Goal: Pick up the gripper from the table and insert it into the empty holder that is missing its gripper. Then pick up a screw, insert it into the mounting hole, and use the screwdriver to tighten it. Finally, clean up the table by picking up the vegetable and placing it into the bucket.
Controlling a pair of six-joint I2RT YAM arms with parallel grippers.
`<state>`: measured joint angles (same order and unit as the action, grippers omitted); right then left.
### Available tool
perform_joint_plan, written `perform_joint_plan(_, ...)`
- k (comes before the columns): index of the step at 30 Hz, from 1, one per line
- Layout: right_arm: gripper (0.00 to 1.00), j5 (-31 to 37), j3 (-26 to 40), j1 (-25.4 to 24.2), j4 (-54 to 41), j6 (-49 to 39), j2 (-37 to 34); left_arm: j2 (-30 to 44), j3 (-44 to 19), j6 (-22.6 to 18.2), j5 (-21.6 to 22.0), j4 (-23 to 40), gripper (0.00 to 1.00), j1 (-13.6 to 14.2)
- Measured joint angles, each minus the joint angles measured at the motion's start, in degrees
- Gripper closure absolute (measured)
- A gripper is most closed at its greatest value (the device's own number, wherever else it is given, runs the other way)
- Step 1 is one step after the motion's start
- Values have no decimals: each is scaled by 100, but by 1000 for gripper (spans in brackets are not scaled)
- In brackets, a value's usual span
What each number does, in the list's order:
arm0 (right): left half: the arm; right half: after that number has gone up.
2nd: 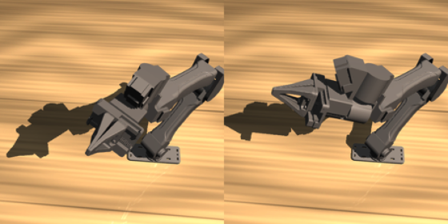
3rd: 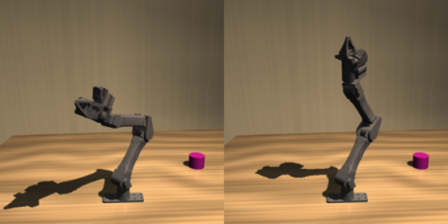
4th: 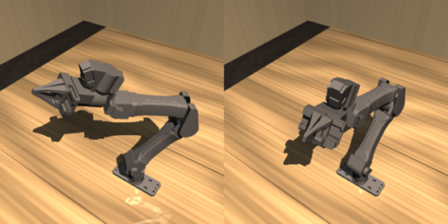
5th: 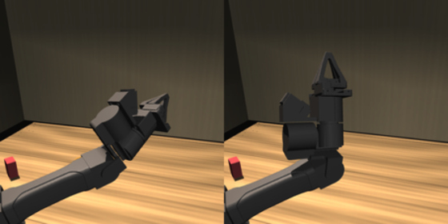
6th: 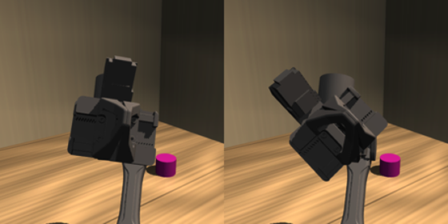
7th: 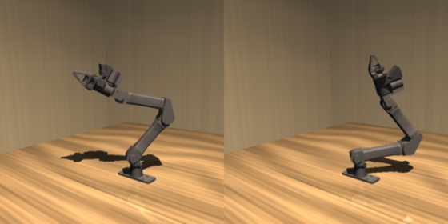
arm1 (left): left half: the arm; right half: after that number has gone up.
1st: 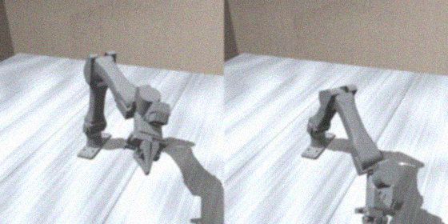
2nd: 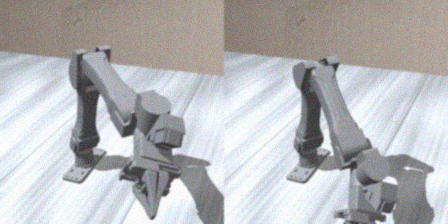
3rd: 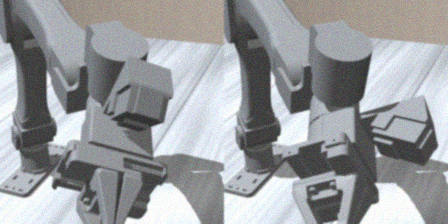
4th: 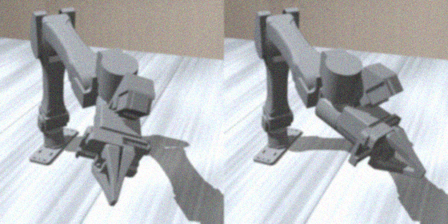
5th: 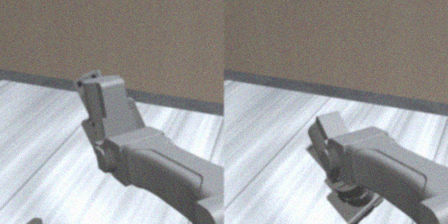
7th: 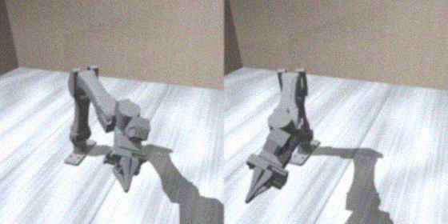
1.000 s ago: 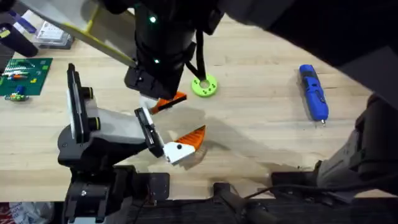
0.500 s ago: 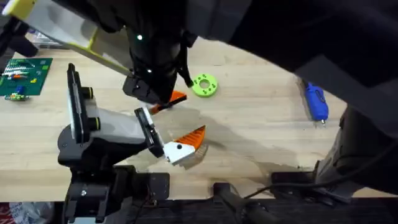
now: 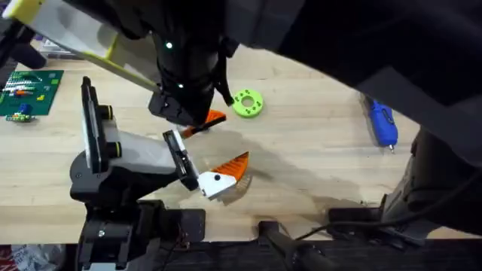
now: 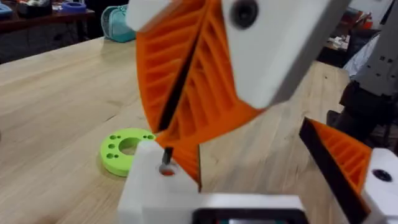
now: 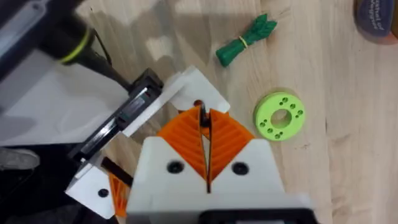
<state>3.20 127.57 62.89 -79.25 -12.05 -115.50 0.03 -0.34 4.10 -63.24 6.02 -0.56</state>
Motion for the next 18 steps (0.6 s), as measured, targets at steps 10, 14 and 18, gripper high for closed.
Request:
perform_joint_plan(10, 992, 0, -2, 0, 47, 0, 0, -2, 0, 0, 0, 0, 15, 0)
perform_joint_plan(14, 992, 0, -2, 0, 47, 0, 0, 0, 0, 2, 0, 0, 15, 0)
perform_joint_plan(18, 992, 0, -2, 0, 47, 0, 0, -2, 0, 2, 0, 0, 15, 0)
